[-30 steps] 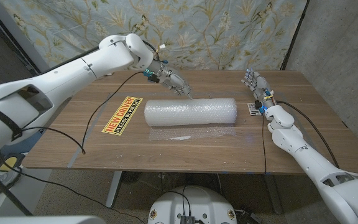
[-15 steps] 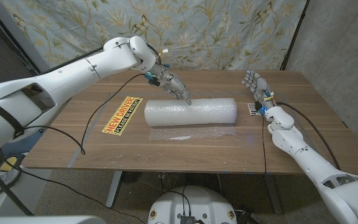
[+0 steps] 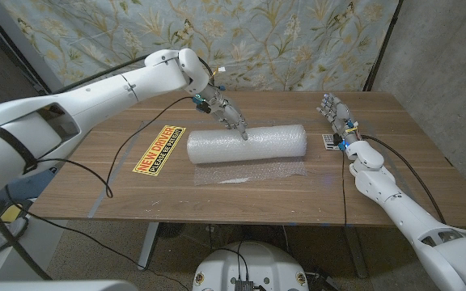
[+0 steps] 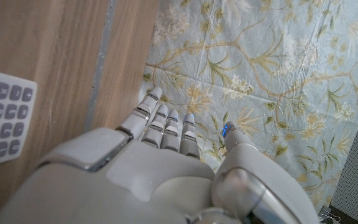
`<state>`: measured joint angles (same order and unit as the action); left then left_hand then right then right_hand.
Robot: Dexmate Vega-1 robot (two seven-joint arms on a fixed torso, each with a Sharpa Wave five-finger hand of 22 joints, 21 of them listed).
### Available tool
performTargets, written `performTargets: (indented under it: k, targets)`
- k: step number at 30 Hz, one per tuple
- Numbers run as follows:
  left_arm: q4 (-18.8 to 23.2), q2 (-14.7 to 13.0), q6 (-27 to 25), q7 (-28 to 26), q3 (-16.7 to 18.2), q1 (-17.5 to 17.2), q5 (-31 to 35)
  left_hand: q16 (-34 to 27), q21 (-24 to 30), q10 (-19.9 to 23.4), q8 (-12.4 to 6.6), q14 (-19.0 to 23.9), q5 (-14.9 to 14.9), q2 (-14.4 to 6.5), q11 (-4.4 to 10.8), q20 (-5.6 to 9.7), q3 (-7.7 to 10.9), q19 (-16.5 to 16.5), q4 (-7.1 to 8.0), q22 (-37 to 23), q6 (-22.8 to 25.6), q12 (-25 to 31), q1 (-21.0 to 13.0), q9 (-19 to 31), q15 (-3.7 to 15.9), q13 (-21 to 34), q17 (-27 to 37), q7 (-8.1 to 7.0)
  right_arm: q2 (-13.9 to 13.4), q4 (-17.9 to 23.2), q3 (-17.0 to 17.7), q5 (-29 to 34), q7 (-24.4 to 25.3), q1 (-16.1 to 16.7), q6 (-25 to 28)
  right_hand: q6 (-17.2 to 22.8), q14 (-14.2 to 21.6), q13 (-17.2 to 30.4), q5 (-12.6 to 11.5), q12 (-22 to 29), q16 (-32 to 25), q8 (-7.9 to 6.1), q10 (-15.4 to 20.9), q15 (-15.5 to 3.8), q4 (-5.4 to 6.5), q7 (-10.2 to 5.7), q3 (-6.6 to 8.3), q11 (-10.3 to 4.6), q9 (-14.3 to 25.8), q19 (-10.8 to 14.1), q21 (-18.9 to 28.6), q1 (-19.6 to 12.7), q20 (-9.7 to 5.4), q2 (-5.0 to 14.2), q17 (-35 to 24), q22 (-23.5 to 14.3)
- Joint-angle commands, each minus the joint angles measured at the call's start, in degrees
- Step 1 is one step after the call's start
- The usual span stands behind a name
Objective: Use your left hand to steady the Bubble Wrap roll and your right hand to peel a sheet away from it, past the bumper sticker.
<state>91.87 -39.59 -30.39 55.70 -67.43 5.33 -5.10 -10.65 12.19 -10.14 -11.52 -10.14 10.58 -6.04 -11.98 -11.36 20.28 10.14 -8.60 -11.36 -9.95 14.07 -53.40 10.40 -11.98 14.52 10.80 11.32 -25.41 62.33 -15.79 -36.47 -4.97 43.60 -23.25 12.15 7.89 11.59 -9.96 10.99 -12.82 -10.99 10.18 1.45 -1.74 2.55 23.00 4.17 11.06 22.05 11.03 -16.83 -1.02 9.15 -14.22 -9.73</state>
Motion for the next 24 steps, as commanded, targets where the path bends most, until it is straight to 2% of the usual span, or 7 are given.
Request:
performTargets:
  k: [1,16,24]
  targets:
    - [-1.26,1.89,0.89,0.54,-3.28,2.24,3.42,-0.41,0.38,-10.16,0.19,-10.16,0.29,-0.31,-0.36,-0.60,-0.10,7.67,0.00,-0.09,-11.24,0.29,-0.42,0.15,-0.61,0.11,0.26,0.52,0.47,-1.12,0.52,-0.93,-0.65,0.05,-0.34,-0.21,-0.10,0.31,-0.06,0.16,0.00,0.00,-0.33,0.06,-0.33,-0.06,0.03,-0.07,0.30,-0.05,0.11,-0.57,0.43,0.14,-0.31,-0.24]
    - [-1.56,4.20,2.51,-0.12,-7.93,4.73,9.50,-0.48,0.63,-9.79,0.04,-9.65,0.40,-0.51,-0.35,-0.60,-0.30,7.30,-0.08,-0.09,-10.26,0.54,-0.59,0.15,-0.61,0.07,0.21,0.50,1.42,-3.83,1.13,-2.46,-2.21,-0.89,-0.76,-0.28,-0.03,0.31,-0.06,0.23,-0.09,-0.06,-0.40,0.15,-0.38,-0.06,0.01,-0.10,0.30,-0.03,0.16,-0.57,0.50,0.18,-0.33,-0.25]
    - [0.90,4.30,1.43,-2.04,-9.71,4.90,12.93,-0.50,1.02,-7.75,0.00,-6.55,0.84,-0.34,-0.35,-0.62,-0.40,4.33,-0.23,-0.11,-7.35,0.83,-2.25,0.19,-0.60,0.00,0.20,0.49,1.81,-4.59,1.57,-3.11,-2.41,-1.01,-1.00,-0.33,-0.09,0.31,-0.06,0.27,-0.10,-0.09,-0.42,0.24,-0.40,-0.09,0.00,-0.06,0.30,-0.01,0.19,-0.55,0.63,0.20,-0.34,-0.26]
